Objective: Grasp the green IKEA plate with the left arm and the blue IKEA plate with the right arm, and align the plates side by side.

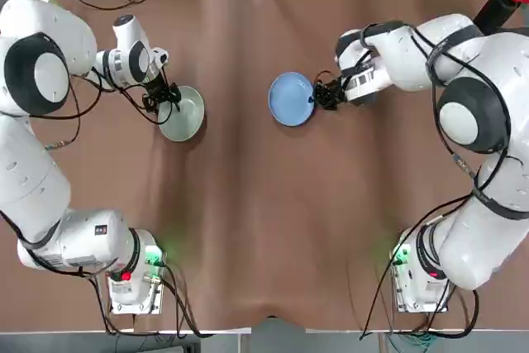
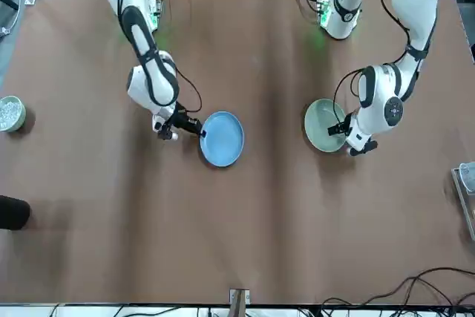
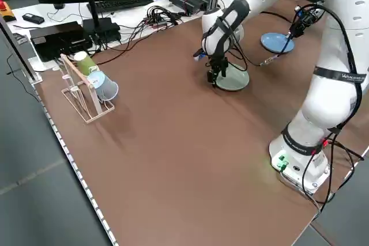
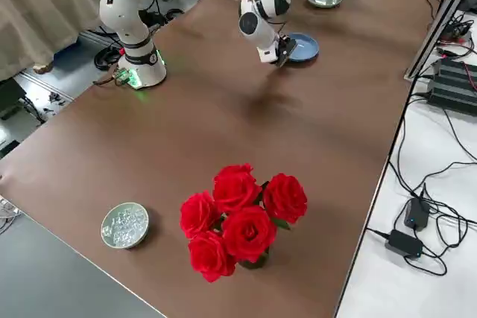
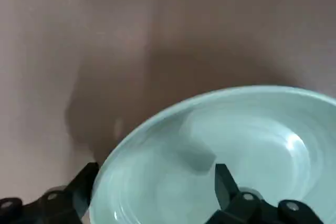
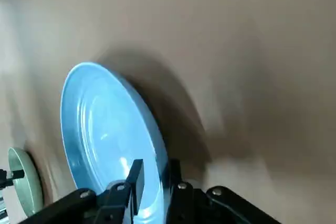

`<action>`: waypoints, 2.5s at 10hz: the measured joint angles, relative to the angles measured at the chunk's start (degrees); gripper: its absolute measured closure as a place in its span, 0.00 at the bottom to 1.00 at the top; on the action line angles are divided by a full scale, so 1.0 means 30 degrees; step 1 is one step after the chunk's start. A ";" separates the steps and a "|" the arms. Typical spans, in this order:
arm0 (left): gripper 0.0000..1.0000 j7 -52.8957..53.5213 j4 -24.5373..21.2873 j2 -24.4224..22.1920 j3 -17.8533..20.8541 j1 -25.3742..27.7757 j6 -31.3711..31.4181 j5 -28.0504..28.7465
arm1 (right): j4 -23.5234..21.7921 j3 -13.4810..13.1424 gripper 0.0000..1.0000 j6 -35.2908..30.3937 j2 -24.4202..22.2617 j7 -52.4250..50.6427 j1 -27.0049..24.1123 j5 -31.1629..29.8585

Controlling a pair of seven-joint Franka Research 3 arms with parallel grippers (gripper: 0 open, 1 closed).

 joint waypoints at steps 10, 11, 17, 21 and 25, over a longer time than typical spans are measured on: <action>0.00 -0.3692 0.0573 0.0541 -0.1643 -0.0244 -0.0126 -0.0002 | 0.1923 0.0004 0.74 0.1449 0.1342 0.1527 0.2091 0.1519; 0.00 -0.4055 0.0580 0.0540 -0.1648 -0.0285 -0.0514 -0.0002 | 0.2043 -0.0004 0.74 0.1451 0.1342 0.1528 0.2091 0.1520; 0.00 -0.5850 0.0582 0.0541 -0.1680 -0.0537 -0.1710 -0.0002 | 0.3391 -0.0007 0.75 0.1493 0.2378 0.1443 0.2610 0.1512; 0.00 -0.6453 0.0635 0.0541 -0.1680 -0.0851 -0.1713 -0.0002 | 0.4238 -0.0025 0.75 0.1521 0.2889 0.0934 0.2785 0.1476; 0.00 -0.7210 0.1281 0.0966 -0.1680 -0.0949 -0.1713 -0.0004 | 0.4774 -0.0025 0.76 0.1531 0.3189 0.0849 0.3275 0.1433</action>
